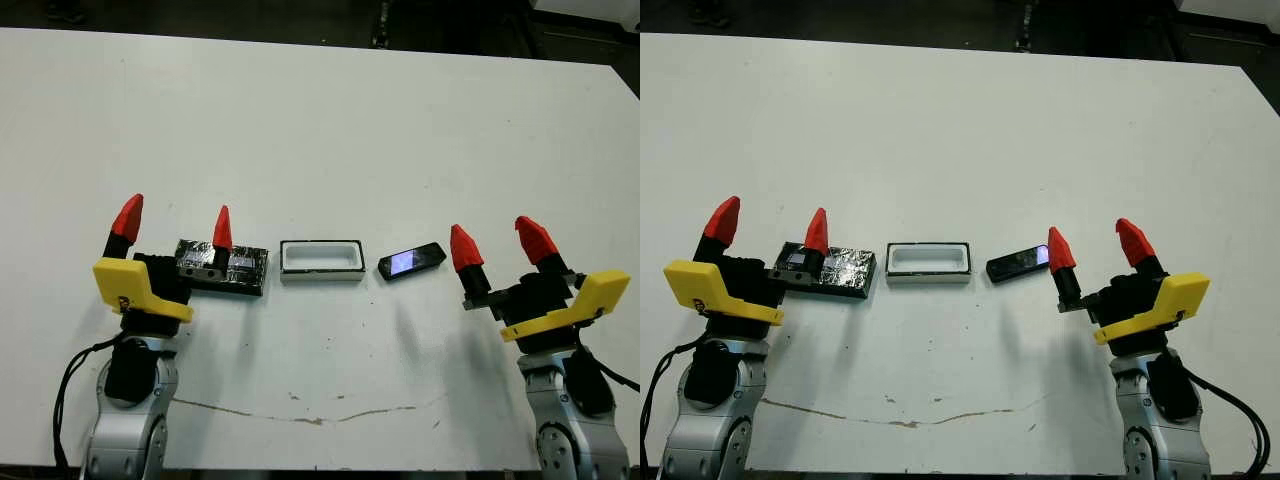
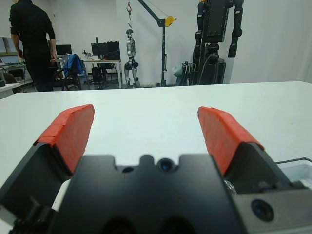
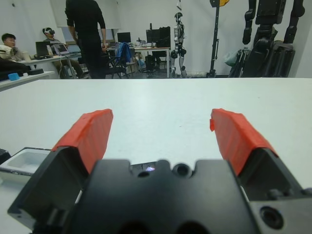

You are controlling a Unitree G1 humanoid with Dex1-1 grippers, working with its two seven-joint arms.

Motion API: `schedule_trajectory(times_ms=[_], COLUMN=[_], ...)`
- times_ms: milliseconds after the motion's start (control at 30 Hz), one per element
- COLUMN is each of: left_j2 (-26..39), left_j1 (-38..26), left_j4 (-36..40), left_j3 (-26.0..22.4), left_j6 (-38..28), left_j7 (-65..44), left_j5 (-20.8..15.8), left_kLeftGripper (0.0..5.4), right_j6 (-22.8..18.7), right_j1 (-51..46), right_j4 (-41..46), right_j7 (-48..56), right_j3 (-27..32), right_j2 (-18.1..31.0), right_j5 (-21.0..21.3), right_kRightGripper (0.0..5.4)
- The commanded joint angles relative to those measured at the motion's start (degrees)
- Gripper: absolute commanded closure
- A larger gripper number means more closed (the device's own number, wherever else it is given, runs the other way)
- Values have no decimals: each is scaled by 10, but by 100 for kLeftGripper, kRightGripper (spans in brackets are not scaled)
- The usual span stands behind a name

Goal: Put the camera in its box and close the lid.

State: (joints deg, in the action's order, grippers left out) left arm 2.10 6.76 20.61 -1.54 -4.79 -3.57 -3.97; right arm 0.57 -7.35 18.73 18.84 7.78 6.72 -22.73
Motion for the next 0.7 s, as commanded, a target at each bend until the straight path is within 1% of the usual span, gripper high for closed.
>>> schedule_trajectory(times_ms=[33, 100, 267, 300, 400, 500, 567, 633, 700], left_j2=[1, 1, -3, -2, -3, -2, 0, 0, -2], left_j1=[4, 4, 6, 6, 7, 5, 4, 4, 4], left_j4=[-11, -11, -15, -14, -16, -19, -20, -19, -17], left_j3=[0, 1, 1, 2, 3, 2, 2, 2, 3], left_j6=[-7, -7, -14, -12, -16, -20, -20, -18, -15], left_j7=[0, 0, -1, -2, 2, 1, 1, 3, 4], left_j5=[3, 4, -1, -2, 3, 1, 5, 7, 4], left_kLeftGripper=[0, 0, 0, 0, 0, 0, 0, 0, 0], right_j6=[-2, 1, -5, -4, -8, -11, -18, -39, -47], right_j1=[-7, -6, -8, -7, 1, 30, 57, 97, 139], right_j4=[-4, -6, -6, -8, -11, -23, -34, -50, -73], right_j7=[5, 9, 7, 8, 20, 51, 80, 118, 155], right_j3=[3, 3, 2, 3, 7, 17, 26, 36, 38], right_j2=[8, 8, 10, 11, 26, 68, 111, 160, 205], right_j5=[-2, -2, 4, 4, 0, 2, 6, -6, -3], right_kRightGripper=[49, 61, 26, 33, 20, 1, 1, 1, 1])
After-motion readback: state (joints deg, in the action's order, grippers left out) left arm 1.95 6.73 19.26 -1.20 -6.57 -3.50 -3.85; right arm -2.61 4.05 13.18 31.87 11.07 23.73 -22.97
